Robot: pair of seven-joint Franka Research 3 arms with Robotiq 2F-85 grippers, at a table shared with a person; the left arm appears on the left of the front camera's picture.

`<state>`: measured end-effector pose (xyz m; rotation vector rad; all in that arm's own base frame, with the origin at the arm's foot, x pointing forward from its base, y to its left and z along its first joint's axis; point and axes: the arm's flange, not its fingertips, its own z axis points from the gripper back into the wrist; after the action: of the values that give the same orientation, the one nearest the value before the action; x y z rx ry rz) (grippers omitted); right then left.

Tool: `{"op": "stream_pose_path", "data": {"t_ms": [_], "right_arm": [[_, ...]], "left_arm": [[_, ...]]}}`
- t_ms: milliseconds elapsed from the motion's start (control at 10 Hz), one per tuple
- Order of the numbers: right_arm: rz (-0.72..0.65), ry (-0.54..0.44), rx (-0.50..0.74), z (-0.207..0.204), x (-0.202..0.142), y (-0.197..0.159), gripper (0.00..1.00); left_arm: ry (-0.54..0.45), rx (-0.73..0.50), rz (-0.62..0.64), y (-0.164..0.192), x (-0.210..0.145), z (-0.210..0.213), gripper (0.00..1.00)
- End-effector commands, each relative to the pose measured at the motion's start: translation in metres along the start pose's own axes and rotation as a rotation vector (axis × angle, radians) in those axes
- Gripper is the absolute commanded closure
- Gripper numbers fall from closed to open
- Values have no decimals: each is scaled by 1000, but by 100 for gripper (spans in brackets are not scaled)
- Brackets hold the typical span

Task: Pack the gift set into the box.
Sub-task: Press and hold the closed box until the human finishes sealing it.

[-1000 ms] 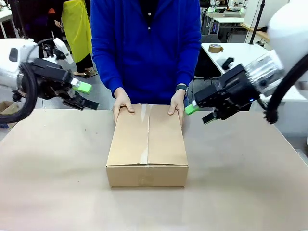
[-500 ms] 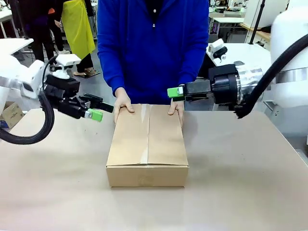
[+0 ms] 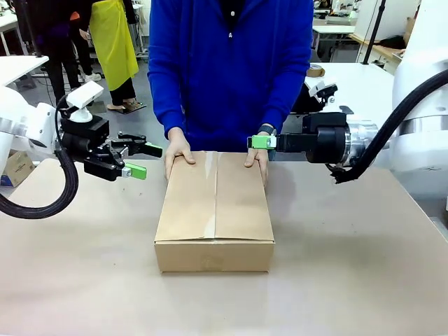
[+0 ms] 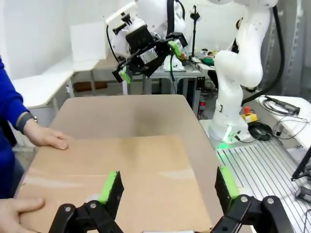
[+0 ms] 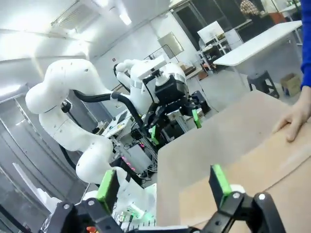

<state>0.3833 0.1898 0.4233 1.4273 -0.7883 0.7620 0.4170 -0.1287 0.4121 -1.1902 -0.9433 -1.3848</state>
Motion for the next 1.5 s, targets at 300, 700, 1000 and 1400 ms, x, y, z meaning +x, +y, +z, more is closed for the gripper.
{"op": "stream_pose_path", "data": {"t_ms": [300,700,1000,1400], "right_arm": [[558,276,-108,-20,-55,-83,0],[549,231,-166,-33,-64,-103,0],[494,216,-166,-33,-70,-118,0],[442,309,-150,-32,-83,-132,0]], "left_arm": [[5,78,3,21,-32,-14,0],[79,112,-243,35,-75,-46,0],[120,121,-211,45,-90,-57,0],[125,166,-125,50,-91,-61,0]]}}
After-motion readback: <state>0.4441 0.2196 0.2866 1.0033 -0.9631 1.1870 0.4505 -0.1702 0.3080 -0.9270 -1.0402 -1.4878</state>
